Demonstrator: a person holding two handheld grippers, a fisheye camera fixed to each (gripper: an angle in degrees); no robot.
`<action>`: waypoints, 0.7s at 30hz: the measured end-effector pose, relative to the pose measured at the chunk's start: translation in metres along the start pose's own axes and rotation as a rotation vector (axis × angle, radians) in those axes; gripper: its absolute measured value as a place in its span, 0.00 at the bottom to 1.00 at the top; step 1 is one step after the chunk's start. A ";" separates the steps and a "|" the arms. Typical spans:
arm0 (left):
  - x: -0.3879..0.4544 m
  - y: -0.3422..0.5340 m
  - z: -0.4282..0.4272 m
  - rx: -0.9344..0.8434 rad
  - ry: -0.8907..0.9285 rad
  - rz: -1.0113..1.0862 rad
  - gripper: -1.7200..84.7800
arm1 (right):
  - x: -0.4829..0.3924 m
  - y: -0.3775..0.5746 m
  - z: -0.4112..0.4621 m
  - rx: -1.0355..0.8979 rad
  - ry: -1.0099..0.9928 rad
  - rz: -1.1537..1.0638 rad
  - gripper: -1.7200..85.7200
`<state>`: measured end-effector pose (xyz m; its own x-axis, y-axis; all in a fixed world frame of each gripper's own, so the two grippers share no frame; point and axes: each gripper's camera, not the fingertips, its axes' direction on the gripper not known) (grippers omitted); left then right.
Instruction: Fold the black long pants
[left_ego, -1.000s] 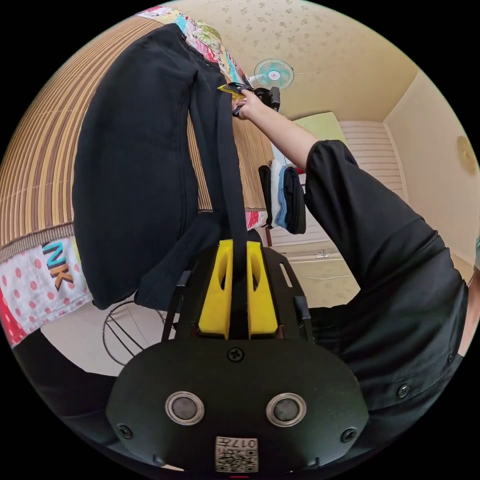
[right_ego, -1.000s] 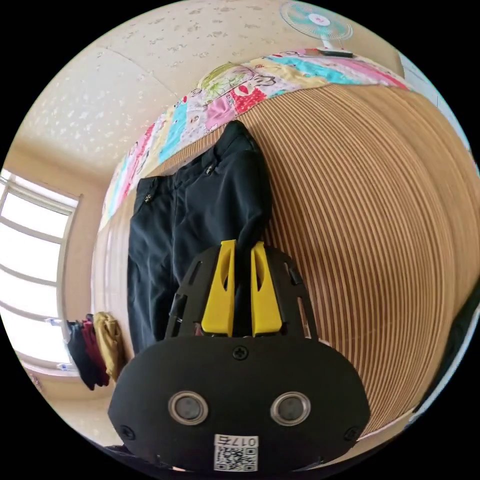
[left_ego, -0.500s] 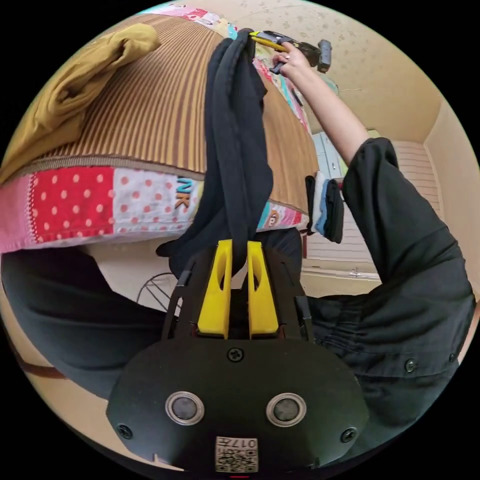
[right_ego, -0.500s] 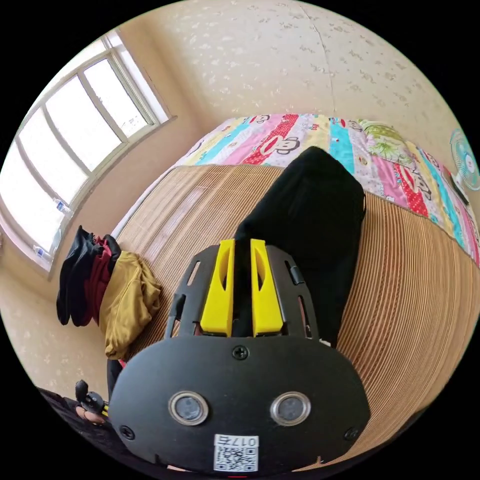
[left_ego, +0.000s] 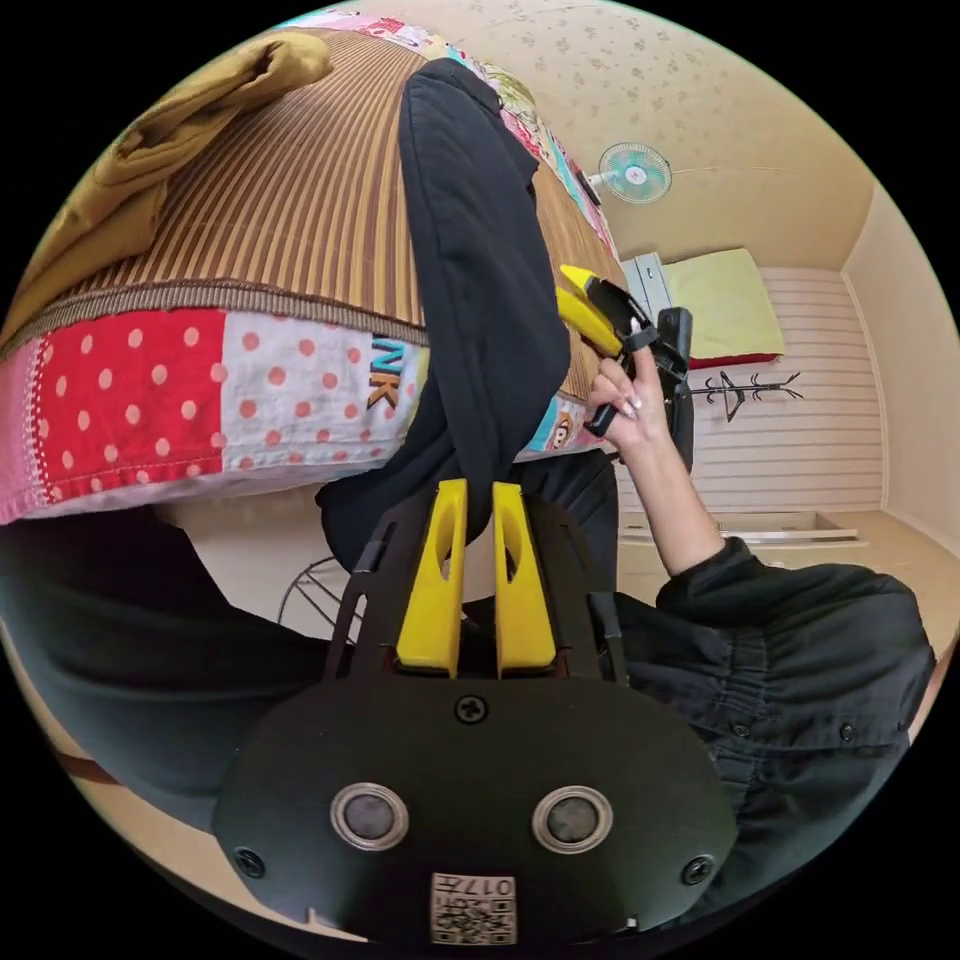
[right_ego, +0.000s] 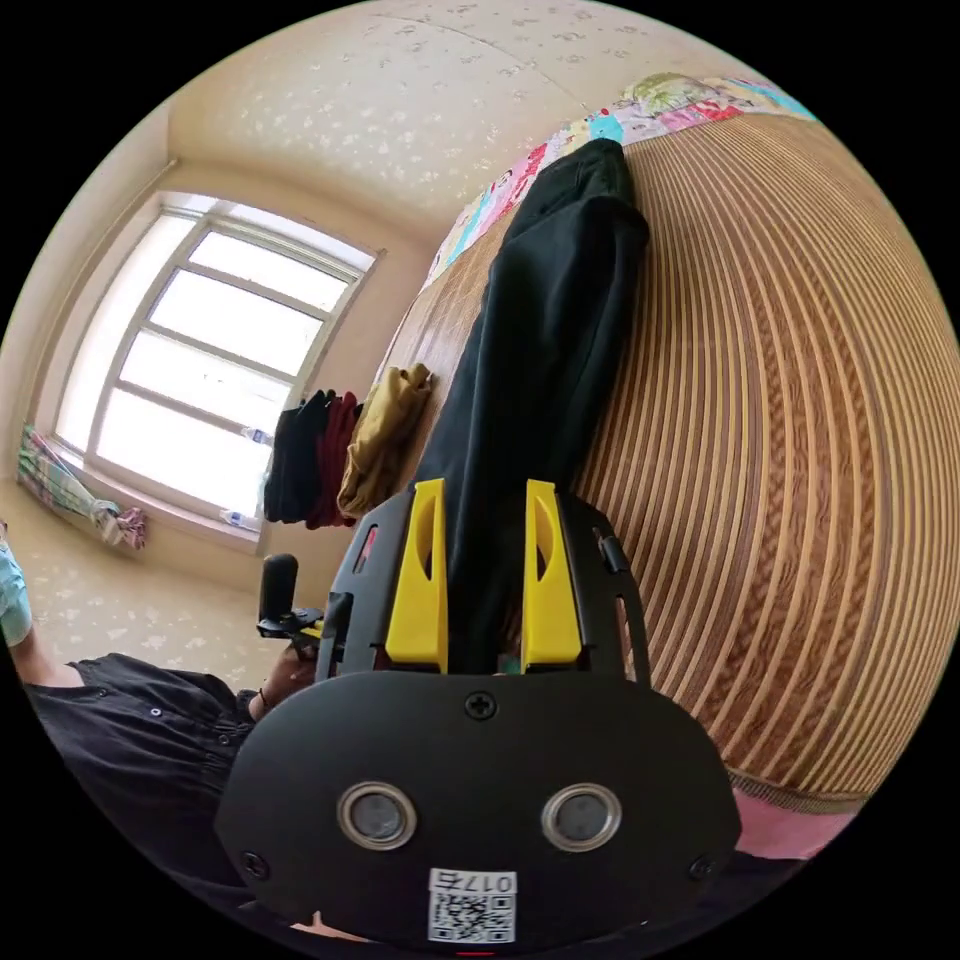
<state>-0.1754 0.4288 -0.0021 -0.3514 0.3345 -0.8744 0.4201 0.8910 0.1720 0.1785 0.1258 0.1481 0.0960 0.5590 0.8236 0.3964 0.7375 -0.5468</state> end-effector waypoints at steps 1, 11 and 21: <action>0.014 0.000 -0.016 0.041 0.137 0.063 0.07 | 0.008 0.014 -0.008 0.033 -0.054 0.025 0.16; -0.095 0.035 -0.015 -0.066 0.085 -0.267 0.06 | 0.072 0.039 -0.031 0.118 -0.377 0.226 0.18; -0.020 0.029 -0.015 0.113 -0.150 -0.067 0.06 | 0.085 -0.024 -0.047 0.224 -0.210 0.216 0.16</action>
<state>-0.1692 0.4531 0.0272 -0.2563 0.2188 -0.9415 0.4942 0.8668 0.0669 0.2200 0.1373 0.2380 -0.0432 0.7590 0.6496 0.1752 0.6459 -0.7431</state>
